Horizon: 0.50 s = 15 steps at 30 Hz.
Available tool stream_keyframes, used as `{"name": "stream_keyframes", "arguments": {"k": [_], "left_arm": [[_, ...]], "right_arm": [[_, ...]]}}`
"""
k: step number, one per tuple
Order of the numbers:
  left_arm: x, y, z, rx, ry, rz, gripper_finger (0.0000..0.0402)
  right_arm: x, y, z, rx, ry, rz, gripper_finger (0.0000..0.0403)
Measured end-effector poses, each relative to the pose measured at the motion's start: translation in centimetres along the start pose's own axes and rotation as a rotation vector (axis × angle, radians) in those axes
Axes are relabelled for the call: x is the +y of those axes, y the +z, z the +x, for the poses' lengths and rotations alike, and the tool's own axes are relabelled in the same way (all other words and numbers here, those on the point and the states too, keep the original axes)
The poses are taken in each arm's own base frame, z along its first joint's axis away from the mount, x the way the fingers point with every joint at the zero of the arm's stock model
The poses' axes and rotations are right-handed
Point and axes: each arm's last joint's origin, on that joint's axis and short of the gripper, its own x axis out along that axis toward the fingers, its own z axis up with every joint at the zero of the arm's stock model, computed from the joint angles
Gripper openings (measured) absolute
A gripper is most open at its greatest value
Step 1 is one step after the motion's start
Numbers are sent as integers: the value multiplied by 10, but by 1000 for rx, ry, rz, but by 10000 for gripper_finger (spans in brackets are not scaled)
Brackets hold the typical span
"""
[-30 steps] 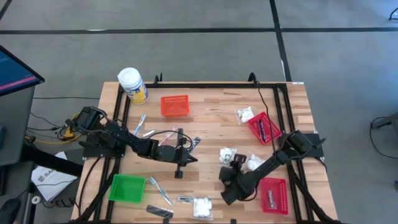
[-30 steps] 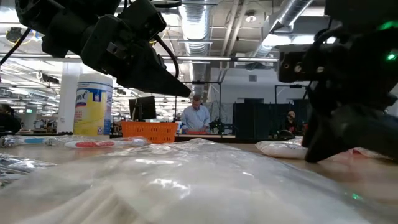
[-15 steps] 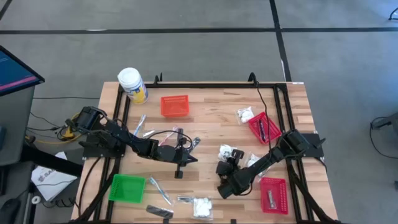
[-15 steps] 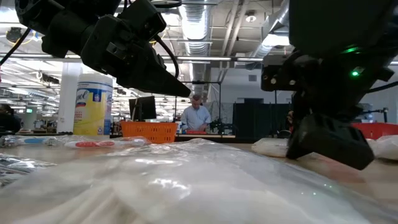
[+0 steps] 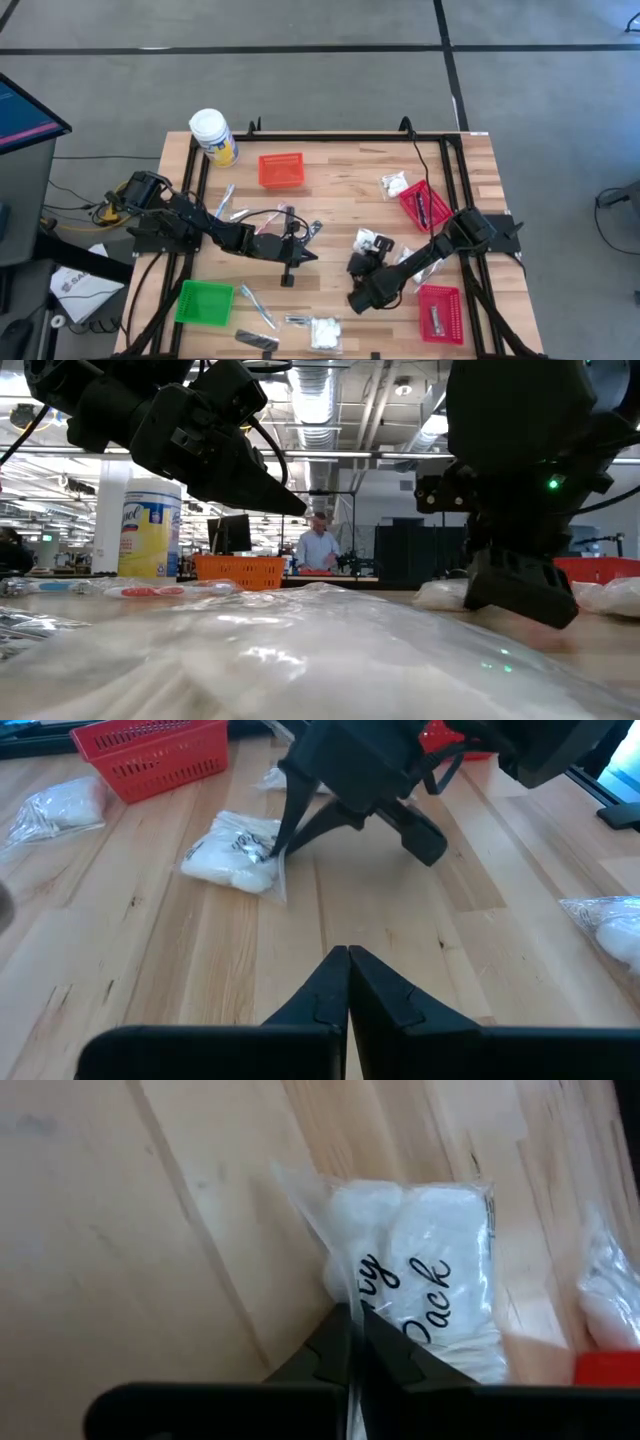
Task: Pick & Place Travel size toiletries
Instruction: Put the white cotton pack into the orange basket
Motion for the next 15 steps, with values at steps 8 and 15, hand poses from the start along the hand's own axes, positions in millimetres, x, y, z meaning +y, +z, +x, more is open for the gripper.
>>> {"name": "stream_keyframes", "arguments": {"k": [8,15], "left_arm": [[0,0,0,0,1,0,3],[0,-1,0,2,1,0,3]], "right_arm": [[-11,12,-25,31,-74,-42,1],[-23,23,-60,15,-144,-30,0]]}}
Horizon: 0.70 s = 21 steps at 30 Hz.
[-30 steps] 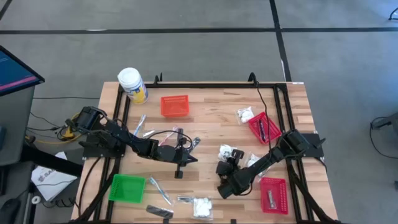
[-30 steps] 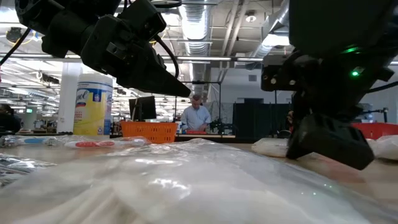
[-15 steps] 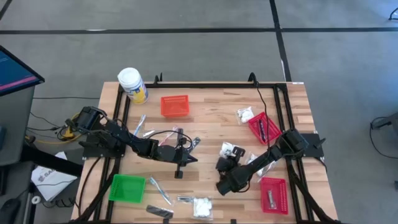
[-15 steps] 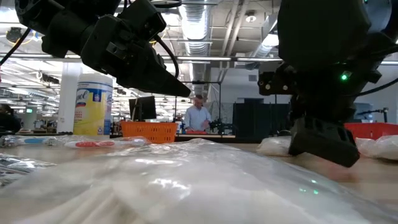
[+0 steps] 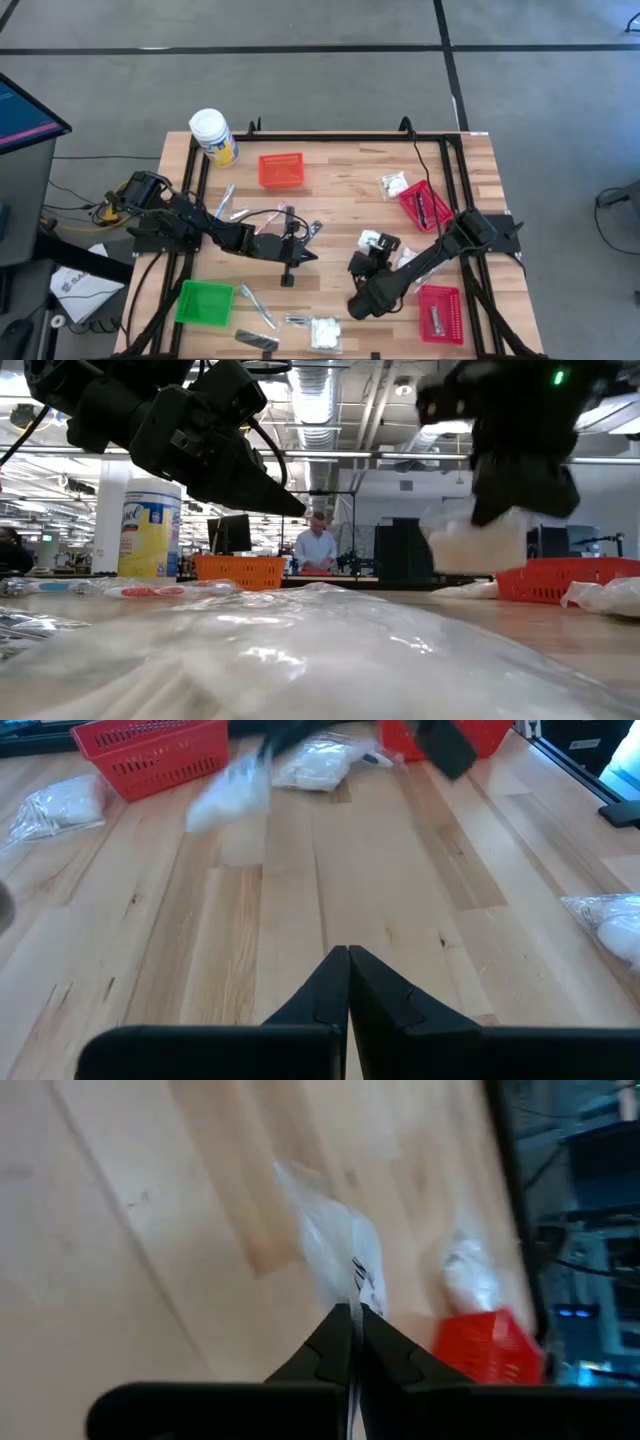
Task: Pick & Place Travel size toiletries
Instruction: Put the white cotton pack into the orange basket
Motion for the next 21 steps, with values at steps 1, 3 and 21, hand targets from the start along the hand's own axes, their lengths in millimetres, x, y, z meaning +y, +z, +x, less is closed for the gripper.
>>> {"name": "stream_keyframes", "arguments": {"k": [1,3,21], "left_arm": [[0,0,0,-1,0,0,3],[0,0,0,0,0,0,3],[0,0,0,0,0,-7,3]], "right_arm": [[-4,0,-5,4,-20,6,0],[-9,2,-13,1,-37,35,0],[-97,-10,-86,-156,258,357,0]]}}
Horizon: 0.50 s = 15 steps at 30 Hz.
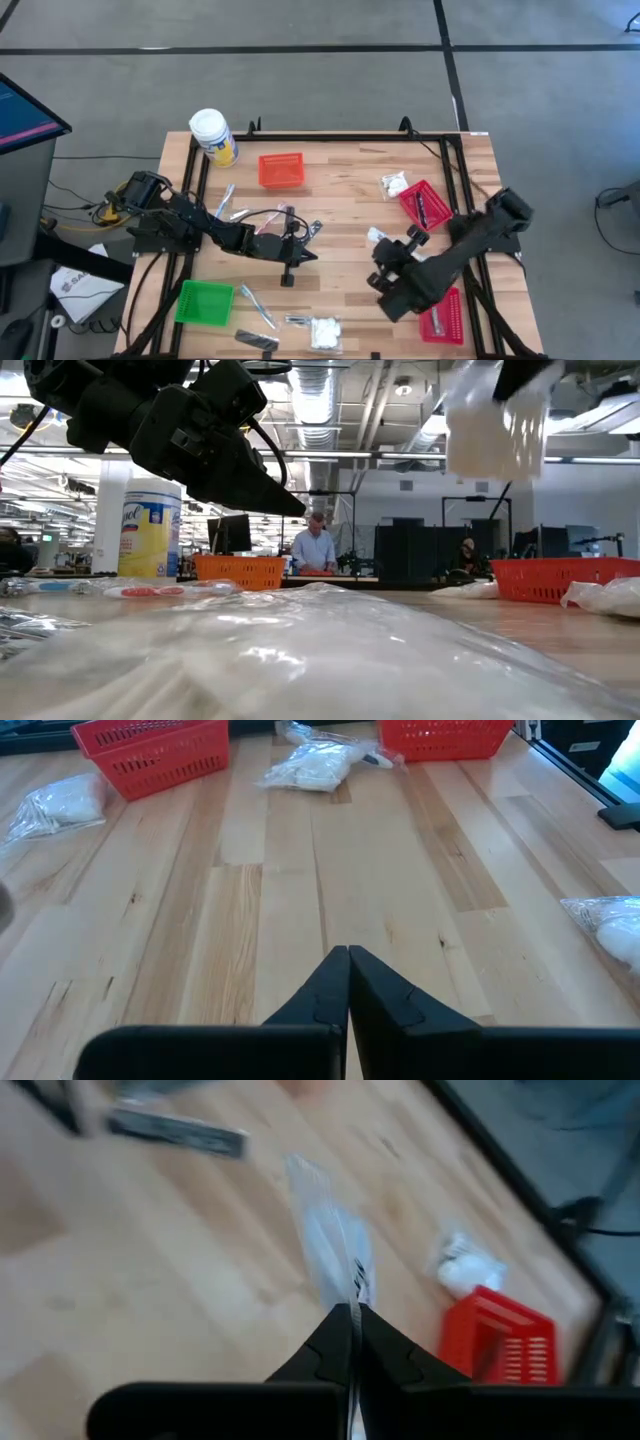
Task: Pick & Place Travel size toiletries
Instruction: Put the white cotton pack into the orange basket
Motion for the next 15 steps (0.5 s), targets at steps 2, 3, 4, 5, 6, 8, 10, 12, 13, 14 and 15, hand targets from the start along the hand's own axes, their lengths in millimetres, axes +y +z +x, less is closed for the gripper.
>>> {"name": "stream_keyframes", "arguments": {"k": [2,3,4,5,6,8,10,12,13,14,15], "left_arm": [[0,0,0,0,0,0,3],[0,0,0,0,0,0,3],[0,0,0,0,0,0,3],[0,0,0,0,0,0,3],[0,0,0,0,0,0,3],[0,0,0,0,0,0,3],[0,0,0,0,0,0,3],[0,0,0,0,0,-12,3],[0,0,0,0,0,-17,3],[0,0,0,0,0,-18,3],[0,0,0,0,0,-19,3]], "right_arm": [[-5,-1,-15,-26,81,-7,0],[-6,-1,-21,-38,117,-17,0],[-7,-3,-27,-52,148,-35,0],[-8,-4,-32,-74,170,-58,0],[-9,-6,-36,-96,179,-83,0],[-11,-12,-41,-132,186,-112,0],[-15,-21,-39,-139,185,-126,0],[-16,-32,-32,-141,199,-116,0],[-17,-38,-26,-136,210,-108,0],[-18,-44,-20,-132,225,-94,0],[-21,-49,-14,-132,236,-83,0]]}}
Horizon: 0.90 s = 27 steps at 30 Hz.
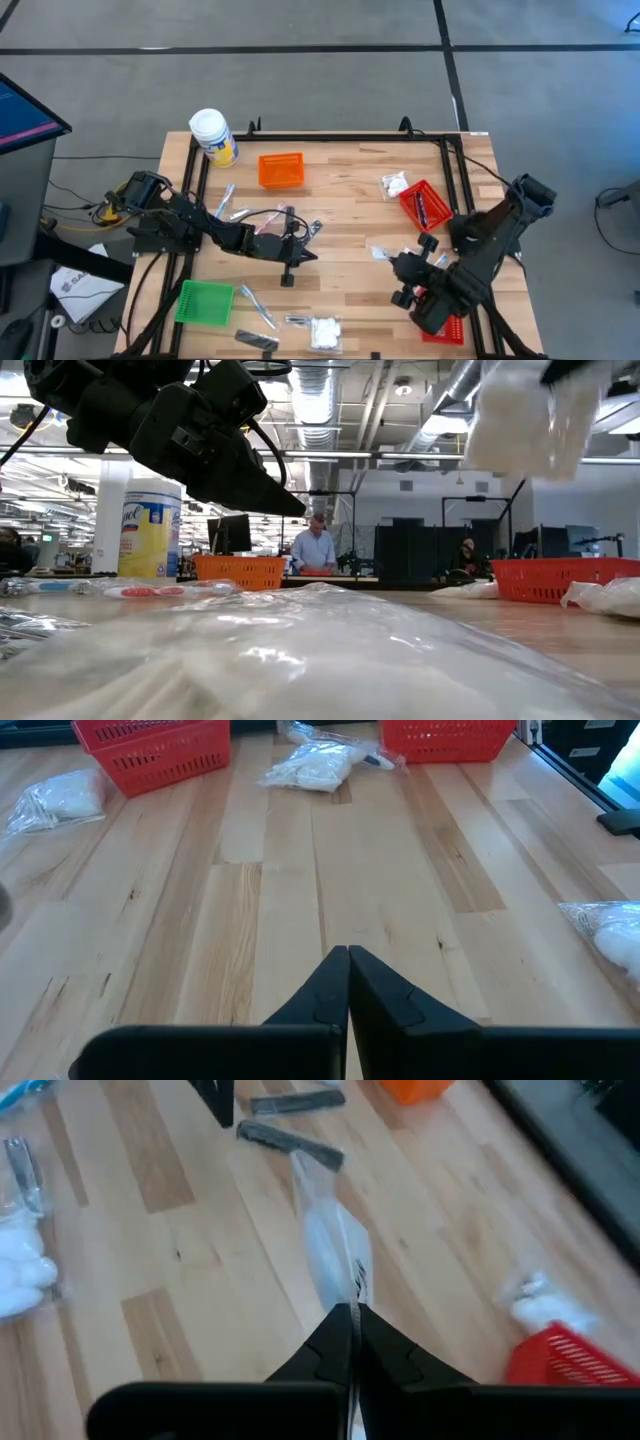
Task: Pick & Place Travel size toiletries
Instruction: Put the white cotton pack into the orange basket
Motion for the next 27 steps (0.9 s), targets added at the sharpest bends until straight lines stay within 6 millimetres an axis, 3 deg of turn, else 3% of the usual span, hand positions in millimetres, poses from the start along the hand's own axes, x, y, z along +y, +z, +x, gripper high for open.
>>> {"name": "stream_keyframes", "arguments": {"k": [3,9,15,21,27], "left_arm": [[0,0,0,0,0,0,3],[0,0,0,0,0,1,3],[1,0,0,0,4,1,3],[1,0,0,0,4,0,3],[2,0,0,5,5,20,3]], "right_arm": [[-20,-17,10,9,-37,45,0],[-86,-35,6,-3,-142,230,0],[-129,-45,11,-20,-91,425,0],[-139,-39,10,-110,94,373,0],[-126,-12,6,-284,246,224,0]]}}
